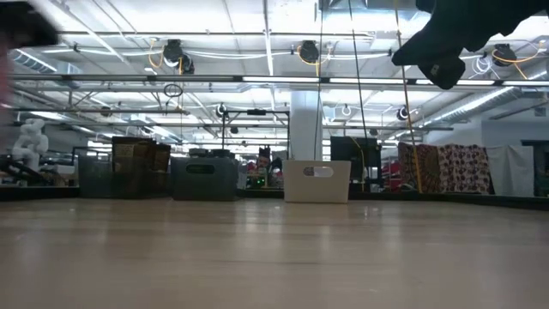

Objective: Sort spices by type
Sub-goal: Put the left red seasoning can into the white bin

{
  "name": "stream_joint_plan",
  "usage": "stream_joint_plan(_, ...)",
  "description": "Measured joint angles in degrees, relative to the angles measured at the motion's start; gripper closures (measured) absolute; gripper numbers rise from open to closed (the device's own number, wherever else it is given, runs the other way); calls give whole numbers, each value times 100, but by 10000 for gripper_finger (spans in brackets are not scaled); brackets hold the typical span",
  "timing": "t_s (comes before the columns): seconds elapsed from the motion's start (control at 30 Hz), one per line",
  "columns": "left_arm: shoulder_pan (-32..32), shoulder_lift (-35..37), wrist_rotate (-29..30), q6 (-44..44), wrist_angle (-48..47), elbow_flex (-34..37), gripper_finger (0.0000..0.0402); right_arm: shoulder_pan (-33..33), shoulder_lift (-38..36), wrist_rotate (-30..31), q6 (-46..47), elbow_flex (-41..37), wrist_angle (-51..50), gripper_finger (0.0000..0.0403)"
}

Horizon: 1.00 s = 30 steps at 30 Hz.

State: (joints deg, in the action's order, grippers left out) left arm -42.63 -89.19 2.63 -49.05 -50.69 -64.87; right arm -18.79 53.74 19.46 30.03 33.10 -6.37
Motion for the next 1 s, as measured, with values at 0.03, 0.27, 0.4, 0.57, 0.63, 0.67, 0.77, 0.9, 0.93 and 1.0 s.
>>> stream_joint_plan(0.03, 140, 2, 1, 151, -53, -125, 182, 0, 0, 0, -59, 0, 0, 403)
stream_joint_plan(0.27, 1322, 4, 215, 1090, -142, -1093, 182, 0, 0, -9, -373, 0, -20, 403)
stream_joint_plan(0.4, 2095, 4, 389, 1585, -125, -1543, 182, 0, 0, -7, -591, 0, -27, 403)
stream_joint_plan(0.57, 3089, 4, 422, 2326, -22, -1929, 182, 96, 0, 13, -963, 0, 230, 403)
stream_joint_plan(0.63, 3482, 4, 424, 2687, 110, -2038, 182, 216, 0, 13, -997, 0, 352, 403)
stream_joint_plan(0.67, 3674, 4, 424, 2858, 218, -2081, 182, 293, 0, 12, -997, 0, 404, 403)
stream_joint_plan(0.77, 4240, 4, 418, 3450, 547, -2138, 182, 575, 0, 12, -999, 0, 586, 403)
stream_joint_plan(0.9, 5027, -43, 146, 4257, 974, -2150, 182, 1095, 0, -15, -1114, 0, 795, 403)
stream_joint_plan(0.93, 5236, -76, 40, 4436, 1077, -2150, 182, 1237, 0, -20, -1118, 0, 866, 403)
stream_joint_plan(1.0, 5620, -187, -193, 4742, 1289, -2148, 182, 1512, 0, -33, -1110, 71, 782, 403)
